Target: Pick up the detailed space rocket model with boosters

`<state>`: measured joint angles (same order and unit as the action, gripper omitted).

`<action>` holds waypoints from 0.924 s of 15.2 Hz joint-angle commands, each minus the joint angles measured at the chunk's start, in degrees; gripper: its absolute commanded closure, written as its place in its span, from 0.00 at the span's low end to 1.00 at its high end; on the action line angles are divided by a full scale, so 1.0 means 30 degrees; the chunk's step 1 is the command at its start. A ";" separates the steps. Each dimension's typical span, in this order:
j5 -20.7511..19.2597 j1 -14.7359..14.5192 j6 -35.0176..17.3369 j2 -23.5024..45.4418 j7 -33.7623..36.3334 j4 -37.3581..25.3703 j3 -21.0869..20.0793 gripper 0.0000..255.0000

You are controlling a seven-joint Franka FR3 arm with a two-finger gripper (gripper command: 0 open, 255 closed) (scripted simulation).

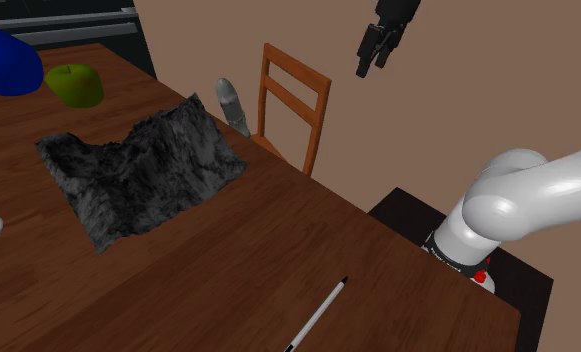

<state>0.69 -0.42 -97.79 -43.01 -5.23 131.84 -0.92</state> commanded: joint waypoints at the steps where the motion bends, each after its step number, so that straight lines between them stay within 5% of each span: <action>1: 0.0000 0.0000 0.0000 0.0000 0.0000 0.0000 0.0000 0.00; 14: 0.0070 -0.1740 -0.6316 0.6914 -0.1674 -0.2992 -0.1622 0.00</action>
<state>1.01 -5.34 -115.27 -23.67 -9.62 123.44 -5.56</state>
